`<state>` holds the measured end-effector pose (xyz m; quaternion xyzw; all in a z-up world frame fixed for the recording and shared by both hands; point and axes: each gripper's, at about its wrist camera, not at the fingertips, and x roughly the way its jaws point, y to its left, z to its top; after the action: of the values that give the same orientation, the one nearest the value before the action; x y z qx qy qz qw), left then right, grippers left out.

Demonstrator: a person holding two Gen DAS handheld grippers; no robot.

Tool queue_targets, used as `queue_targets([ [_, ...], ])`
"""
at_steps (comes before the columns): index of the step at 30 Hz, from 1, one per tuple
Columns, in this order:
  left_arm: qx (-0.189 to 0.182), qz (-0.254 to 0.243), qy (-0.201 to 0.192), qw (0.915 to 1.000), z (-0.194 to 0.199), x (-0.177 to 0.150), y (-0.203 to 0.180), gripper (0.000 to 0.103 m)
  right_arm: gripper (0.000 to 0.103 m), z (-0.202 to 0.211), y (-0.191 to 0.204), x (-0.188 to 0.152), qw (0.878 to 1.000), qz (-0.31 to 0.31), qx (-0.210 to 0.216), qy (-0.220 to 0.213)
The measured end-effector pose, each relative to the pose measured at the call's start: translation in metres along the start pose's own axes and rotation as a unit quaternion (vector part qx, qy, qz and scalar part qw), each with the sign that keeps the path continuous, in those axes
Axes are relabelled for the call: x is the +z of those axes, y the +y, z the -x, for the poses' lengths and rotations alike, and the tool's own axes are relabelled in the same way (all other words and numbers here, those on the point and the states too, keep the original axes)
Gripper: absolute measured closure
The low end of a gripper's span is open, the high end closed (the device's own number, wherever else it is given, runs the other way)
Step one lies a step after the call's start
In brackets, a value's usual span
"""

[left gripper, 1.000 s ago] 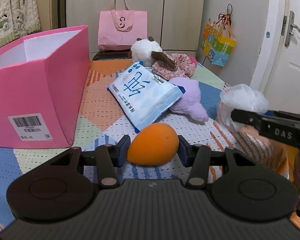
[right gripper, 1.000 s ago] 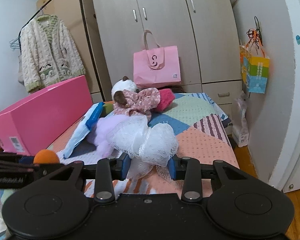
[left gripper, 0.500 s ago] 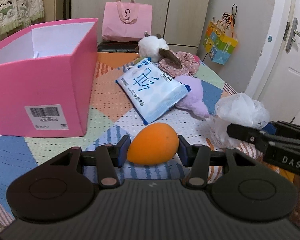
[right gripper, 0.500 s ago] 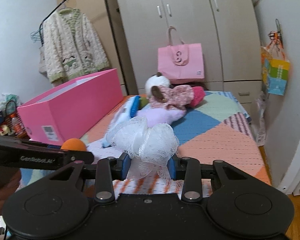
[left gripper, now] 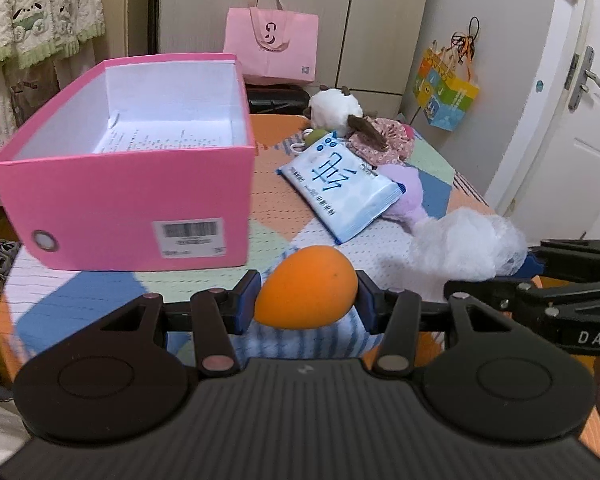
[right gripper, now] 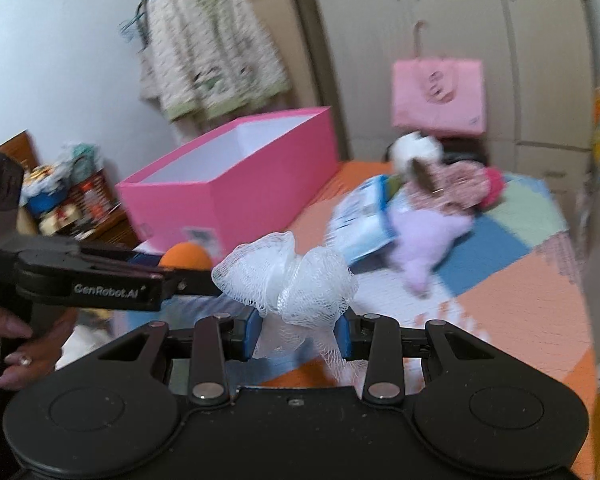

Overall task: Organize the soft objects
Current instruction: 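Carry the sponge and bath puff with both grippers over the pink box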

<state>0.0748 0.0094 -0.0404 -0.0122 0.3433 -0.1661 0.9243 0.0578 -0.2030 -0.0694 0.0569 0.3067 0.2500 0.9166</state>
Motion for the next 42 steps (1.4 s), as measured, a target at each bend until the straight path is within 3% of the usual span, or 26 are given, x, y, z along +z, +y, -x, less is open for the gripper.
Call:
queue_targets([
  [9, -0.046, 0.006, 0.054, 0.9974, 0.024, 0.019, 0.037, 0.054, 0.061, -0.011, 0.038, 0.028, 0.995, 0.017, 0.089, 0.035],
  [16, -0.045, -0.009, 0.039, 0.9982, 0.044, 0.039, 0.053, 0.054, 0.061, -0.019, 0.057, 0.059, 0.99, 0.05, 0.12, 0.045],
  [28, -0.061, 0.0, -0.001, 0.9982, 0.045, 0.093, 0.088, 0.054, 0.06, -0.043, 0.065, 0.118, 0.988, 0.083, 0.13, 0.013],
  [36, -0.048, 0.003, -0.011, 0.9988, 0.01, 0.142, 0.114, 0.054, 0.06, -0.08, 0.06, 0.165, 0.986, 0.114, 0.118, -0.002],
  [42, -0.036, 0.0, -0.017, 0.9992, -0.024, 0.18, 0.132, 0.054, 0.06, -0.118, 0.055, 0.205, 0.987, 0.144, 0.075, -0.002],
])
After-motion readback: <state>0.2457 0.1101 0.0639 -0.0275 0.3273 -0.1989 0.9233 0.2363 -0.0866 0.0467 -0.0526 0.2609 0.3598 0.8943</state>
